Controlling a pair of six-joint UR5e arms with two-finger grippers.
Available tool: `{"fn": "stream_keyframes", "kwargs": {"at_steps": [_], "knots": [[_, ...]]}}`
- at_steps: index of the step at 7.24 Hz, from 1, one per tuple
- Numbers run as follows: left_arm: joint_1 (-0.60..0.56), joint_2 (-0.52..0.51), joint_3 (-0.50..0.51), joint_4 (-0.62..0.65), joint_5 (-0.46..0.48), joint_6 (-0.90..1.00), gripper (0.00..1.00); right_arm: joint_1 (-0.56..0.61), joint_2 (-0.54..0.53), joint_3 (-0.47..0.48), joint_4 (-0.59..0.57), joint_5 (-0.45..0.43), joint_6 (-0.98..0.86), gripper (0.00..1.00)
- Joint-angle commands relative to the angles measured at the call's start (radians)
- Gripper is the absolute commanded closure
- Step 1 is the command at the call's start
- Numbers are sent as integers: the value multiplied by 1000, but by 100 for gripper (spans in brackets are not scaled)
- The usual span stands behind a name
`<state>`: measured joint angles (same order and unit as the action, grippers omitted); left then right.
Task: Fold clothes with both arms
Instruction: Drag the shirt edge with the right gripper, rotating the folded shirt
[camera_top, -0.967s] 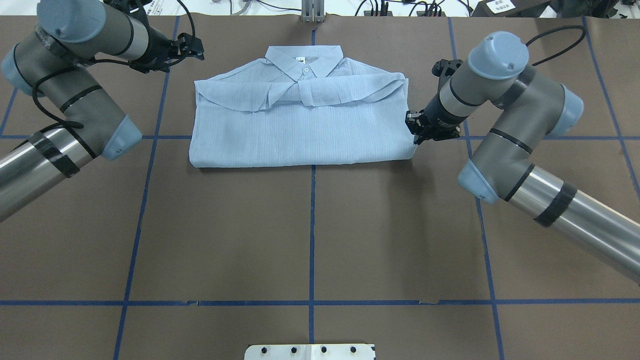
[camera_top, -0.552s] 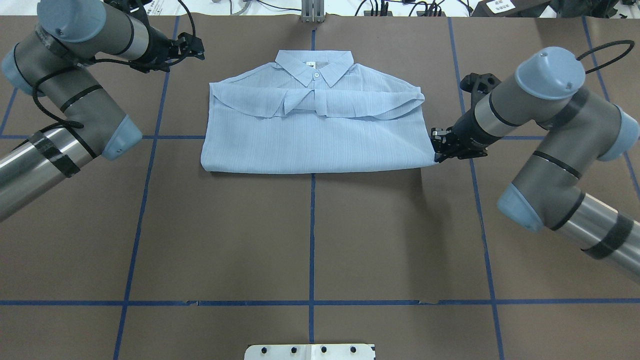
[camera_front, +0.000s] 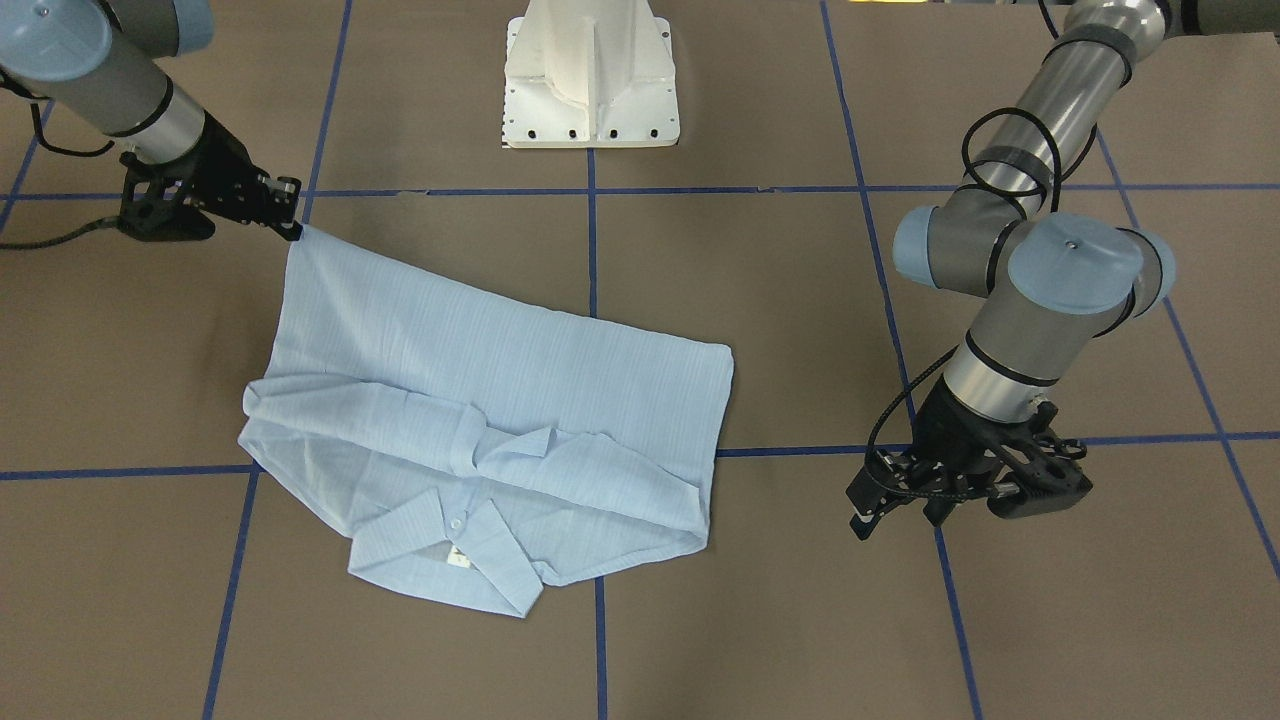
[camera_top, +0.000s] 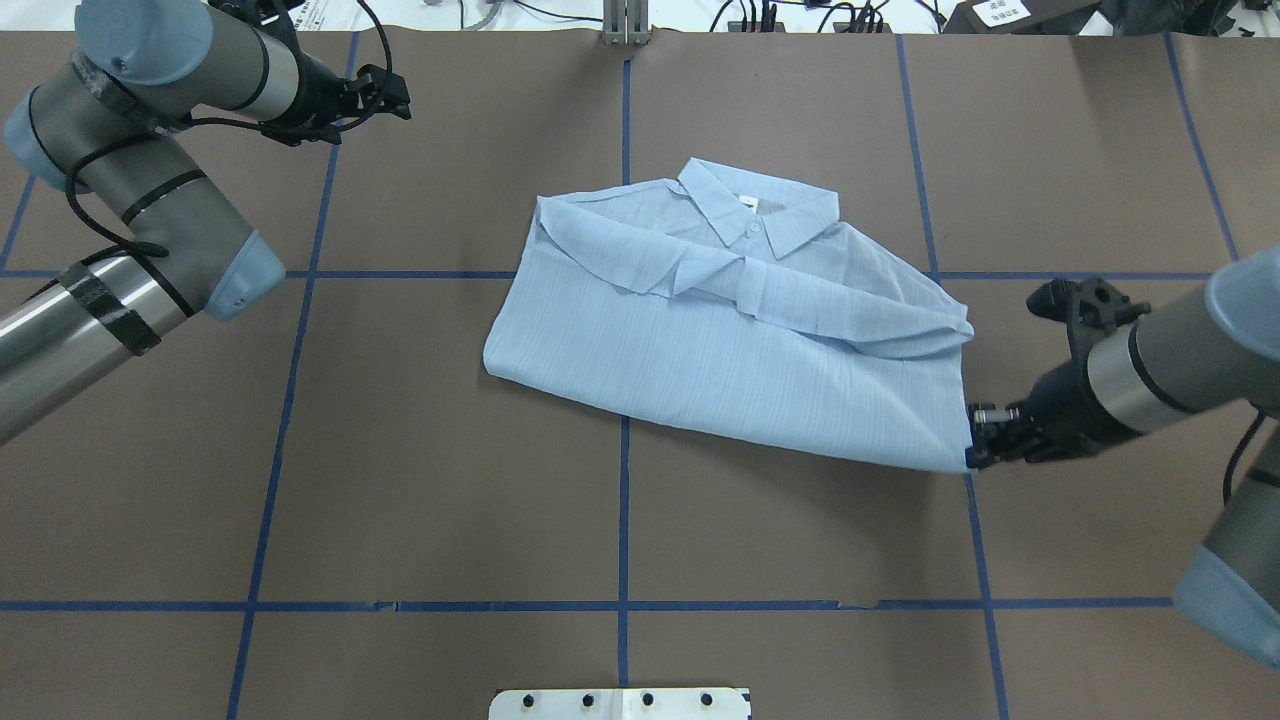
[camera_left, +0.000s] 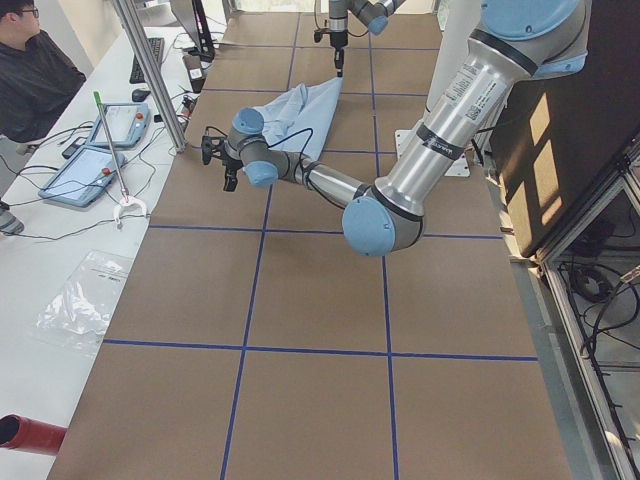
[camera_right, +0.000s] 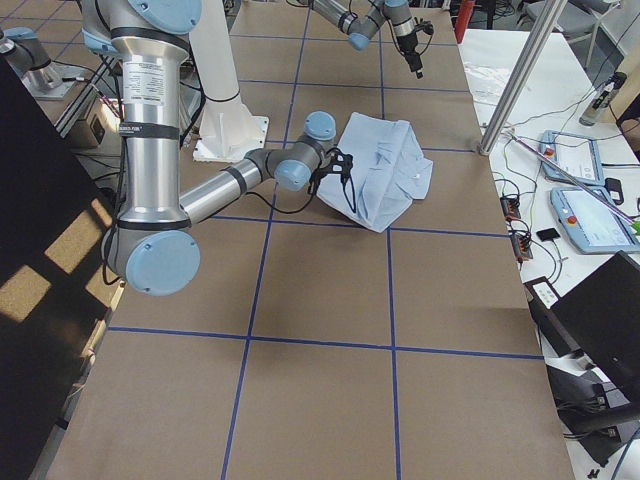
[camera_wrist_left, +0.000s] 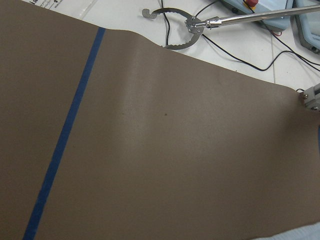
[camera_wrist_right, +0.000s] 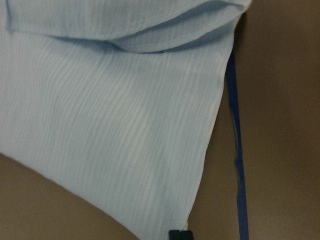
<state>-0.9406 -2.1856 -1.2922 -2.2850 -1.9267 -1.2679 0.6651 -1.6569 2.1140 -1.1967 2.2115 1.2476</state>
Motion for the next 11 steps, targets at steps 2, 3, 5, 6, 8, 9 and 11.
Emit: {"fn": "stream_keyframes", "kwargs": {"at_steps": [2, 3, 5, 6, 8, 9, 11], "knots": [[8, 1, 4, -1, 0, 1, 0, -371, -83, 144, 3, -1, 67, 100], [6, 3, 5, -1, 0, 2, 0, -406, -83, 147, 3, -1, 67, 100], [8, 9, 11, -42, 0, 2, 0, -372, -81, 152, 2, 7, 69, 1], [14, 7, 5, -48, -2, 1, 0, -333, -61, 147, 3, -4, 69, 0], [121, 53, -112, -41, -3, -99, 0, -171, 100, 88, -3, -56, 69, 0], [181, 69, -198, -31, -2, -225, 0, -94, 147, 51, -3, -96, 67, 0], [285, 76, -324, 94, 29, -397, 4, -4, 192, 43, -3, -184, 64, 0]]}}
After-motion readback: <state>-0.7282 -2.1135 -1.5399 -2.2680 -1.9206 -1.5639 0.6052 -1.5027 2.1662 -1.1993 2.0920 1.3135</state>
